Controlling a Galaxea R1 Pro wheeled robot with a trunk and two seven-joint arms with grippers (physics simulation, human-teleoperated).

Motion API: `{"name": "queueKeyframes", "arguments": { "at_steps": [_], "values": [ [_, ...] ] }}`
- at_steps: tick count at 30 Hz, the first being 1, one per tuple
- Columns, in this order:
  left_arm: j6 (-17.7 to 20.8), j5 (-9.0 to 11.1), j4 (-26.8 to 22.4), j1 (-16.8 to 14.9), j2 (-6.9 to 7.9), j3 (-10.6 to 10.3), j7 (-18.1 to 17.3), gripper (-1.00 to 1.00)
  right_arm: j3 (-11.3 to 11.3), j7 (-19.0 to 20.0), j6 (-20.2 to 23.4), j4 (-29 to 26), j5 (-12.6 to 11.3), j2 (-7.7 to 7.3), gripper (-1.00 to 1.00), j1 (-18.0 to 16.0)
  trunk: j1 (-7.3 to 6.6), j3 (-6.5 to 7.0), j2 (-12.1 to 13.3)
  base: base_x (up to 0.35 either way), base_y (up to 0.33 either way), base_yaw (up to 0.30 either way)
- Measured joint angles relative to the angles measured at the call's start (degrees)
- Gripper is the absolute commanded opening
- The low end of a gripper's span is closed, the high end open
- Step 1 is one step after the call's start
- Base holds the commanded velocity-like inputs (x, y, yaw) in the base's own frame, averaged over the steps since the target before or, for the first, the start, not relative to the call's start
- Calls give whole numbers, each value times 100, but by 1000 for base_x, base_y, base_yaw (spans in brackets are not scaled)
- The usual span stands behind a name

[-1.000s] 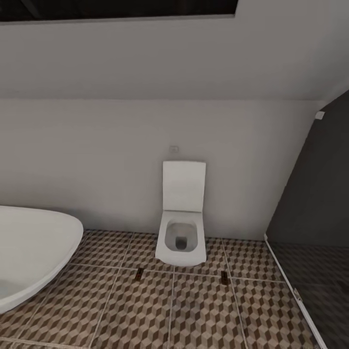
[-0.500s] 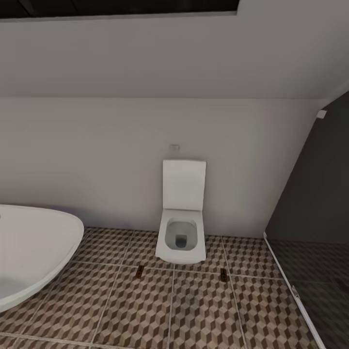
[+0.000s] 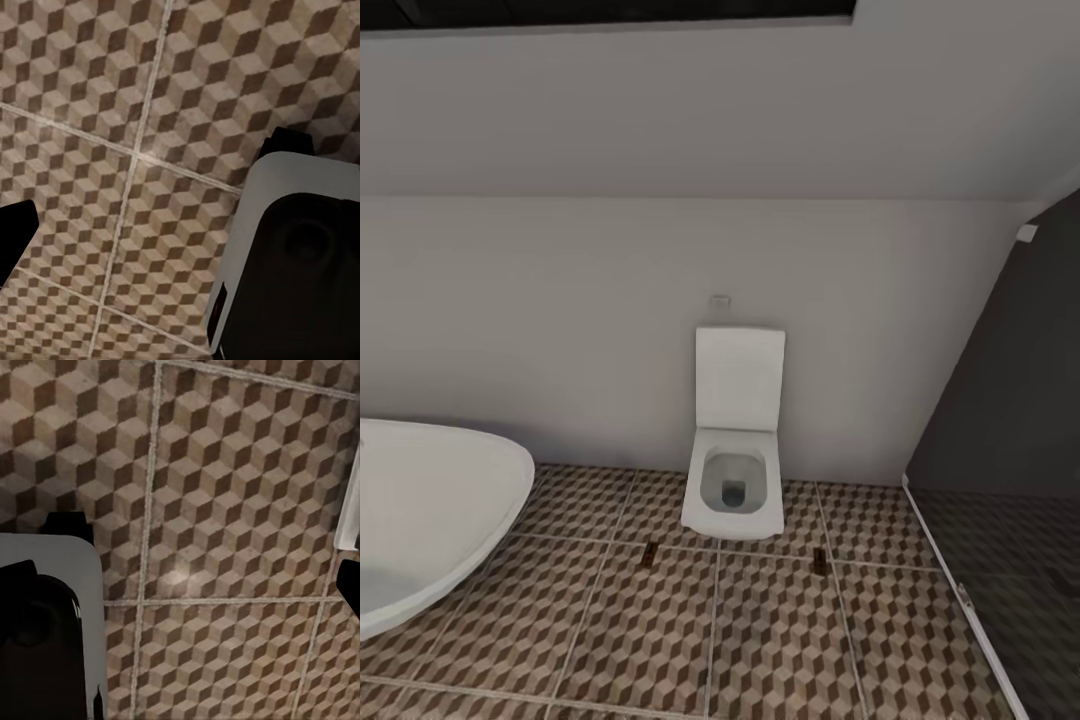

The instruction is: Take the four mousetraps from the cabinet in the bathroom and place them on the bathroom floor. Make sure all four end up on the same floor surface, and ensure that at least two of them are either under or directly next to the same bathroom sink.

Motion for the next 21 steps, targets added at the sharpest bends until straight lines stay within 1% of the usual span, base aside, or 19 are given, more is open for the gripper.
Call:
{"name": "queueKeyframes", "arguments": {
  "at_steps": [9,21],
  "values": [
    [0,0,0,129,8,7,6,100,0,-31,5,0,-7,-2,100,13,-198,78,361,0,0,-5],
    [1,6,0,203,17,9,9,100,0,-45,37,19,-5,8,100,35,-462,188,843,0,0,-56]
  ]
}}
